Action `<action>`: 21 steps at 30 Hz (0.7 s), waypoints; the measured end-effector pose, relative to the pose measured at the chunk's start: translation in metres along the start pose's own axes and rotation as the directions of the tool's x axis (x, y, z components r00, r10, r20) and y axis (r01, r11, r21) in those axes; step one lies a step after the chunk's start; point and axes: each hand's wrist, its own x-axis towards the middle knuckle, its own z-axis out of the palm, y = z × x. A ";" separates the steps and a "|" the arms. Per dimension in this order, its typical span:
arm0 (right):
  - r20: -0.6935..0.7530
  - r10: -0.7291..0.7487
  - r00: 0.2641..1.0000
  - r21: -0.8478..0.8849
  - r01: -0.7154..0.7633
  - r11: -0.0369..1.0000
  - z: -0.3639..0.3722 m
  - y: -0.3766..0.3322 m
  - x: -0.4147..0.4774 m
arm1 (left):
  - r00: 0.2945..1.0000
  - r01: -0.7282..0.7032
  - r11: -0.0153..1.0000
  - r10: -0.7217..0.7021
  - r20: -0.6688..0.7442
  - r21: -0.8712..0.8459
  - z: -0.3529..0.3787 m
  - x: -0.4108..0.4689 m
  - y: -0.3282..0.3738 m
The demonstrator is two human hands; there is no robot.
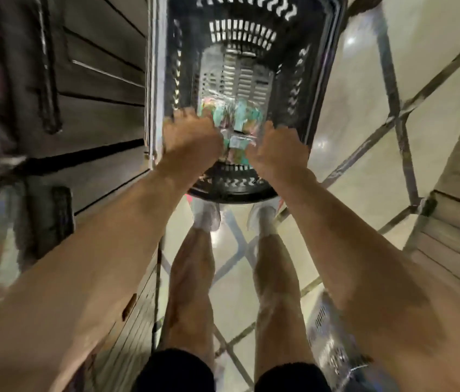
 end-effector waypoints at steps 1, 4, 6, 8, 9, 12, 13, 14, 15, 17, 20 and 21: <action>0.016 0.013 1.000 -0.014 -0.013 1.000 0.011 0.002 0.016 | 1.000 0.000 1.000 0.000 0.015 0.025 0.014 0.014 0.002; 0.022 0.033 0.999 -0.032 -0.033 0.999 0.045 0.005 0.062 | 1.000 -0.009 1.000 0.009 0.015 0.023 0.051 0.053 0.002; 0.007 0.044 0.999 0.020 -0.045 0.999 0.069 0.008 0.089 | 0.999 0.010 1.000 -0.009 0.038 -0.010 0.073 0.077 0.001; 0.006 0.055 0.998 0.108 -0.055 0.993 0.091 0.011 0.114 | 0.998 0.023 0.997 -0.019 0.068 -0.070 0.093 0.101 0.000; 0.003 0.073 0.997 0.166 -0.072 0.984 0.100 0.013 0.126 | 0.997 0.033 0.993 -0.025 0.073 -0.116 0.102 0.111 -0.001; 0.013 0.187 0.982 0.381 -0.178 0.907 0.123 0.013 0.162 | 0.998 0.061 0.960 -0.049 0.049 -0.273 0.128 0.150 -0.009; 0.017 0.228 0.974 0.432 -0.212 0.877 0.129 0.012 0.174 | 0.997 0.069 0.943 -0.059 0.039 -0.325 0.135 0.163 -0.012; 0.022 0.270 0.962 0.473 -0.248 0.845 0.136 0.012 0.186 | 0.998 0.068 0.928 -0.062 0.029 -0.367 0.142 0.176 -0.014; 0.030 0.310 0.950 0.512 -0.281 0.812 0.142 0.011 0.197 | 0.998 0.064 0.917 -0.060 0.021 -0.395 0.148 0.187 -0.015; 0.053 0.376 0.925 0.587 -0.333 0.738 0.154 0.011 0.215 | 0.998 0.054 0.892 -0.055 0.011 -0.450 0.162 0.208 -0.016; 0.107 0.456 0.883 0.655 -0.408 0.636 0.169 0.012 0.233 | 0.996 0.074 0.847 -0.089 -0.003 -0.527 0.179 0.231 -0.012; 0.107 0.472 0.875 0.665 -0.416 0.620 0.173 0.013 0.237 | 0.994 0.091 0.833 -0.113 -0.007 -0.545 0.182 0.236 -0.011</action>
